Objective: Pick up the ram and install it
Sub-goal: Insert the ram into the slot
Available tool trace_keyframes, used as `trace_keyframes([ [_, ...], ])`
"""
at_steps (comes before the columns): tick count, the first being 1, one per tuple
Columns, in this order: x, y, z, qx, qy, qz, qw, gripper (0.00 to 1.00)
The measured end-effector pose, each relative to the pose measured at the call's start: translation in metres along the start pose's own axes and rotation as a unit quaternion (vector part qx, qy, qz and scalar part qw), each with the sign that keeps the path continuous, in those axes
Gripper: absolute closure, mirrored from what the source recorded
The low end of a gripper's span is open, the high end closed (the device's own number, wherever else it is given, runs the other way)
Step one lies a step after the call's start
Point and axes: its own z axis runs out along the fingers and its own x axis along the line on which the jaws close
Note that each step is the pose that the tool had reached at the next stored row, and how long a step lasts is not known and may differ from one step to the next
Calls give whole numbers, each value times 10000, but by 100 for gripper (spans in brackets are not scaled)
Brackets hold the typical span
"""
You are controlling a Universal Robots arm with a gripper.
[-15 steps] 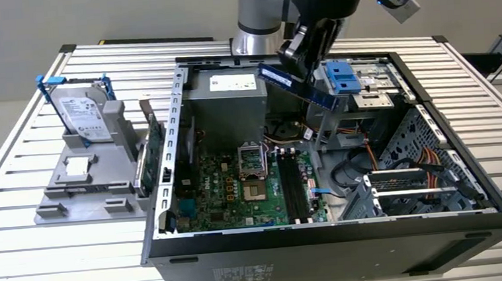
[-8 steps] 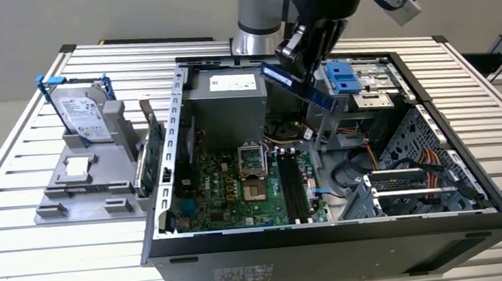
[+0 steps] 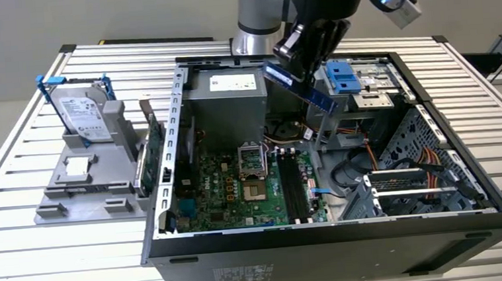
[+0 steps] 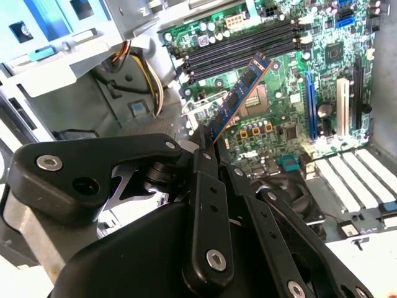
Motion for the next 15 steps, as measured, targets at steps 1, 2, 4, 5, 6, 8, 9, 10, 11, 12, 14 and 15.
trace_keyframes([
  [1,0,-1,0,0,-2,43,10000,100],
  [2,0,-1,0,-1,-4,82,10000,100],
  [4,0,-2,0,-2,-9,175,9998,100],
  [5,0,-2,0,-2,-12,225,9997,100],
  [6,0,-3,0,-2,-15,277,9996,100],
  [8,0,-3,1,-3,-21,380,9993,100],
  [9,0,-4,1,-4,-23,429,9991,100],
  [10,0,-4,1,-4,-26,478,9989,100],
  [11,1,-3,1,-5,-29,527,9986,100],
  [12,1,-4,1,-5,-32,579,9983,100],
  [14,1,-4,1,-6,-38,685,9976,100],
  [15,2,-5,2,-6,-40,740,9973,100],
])
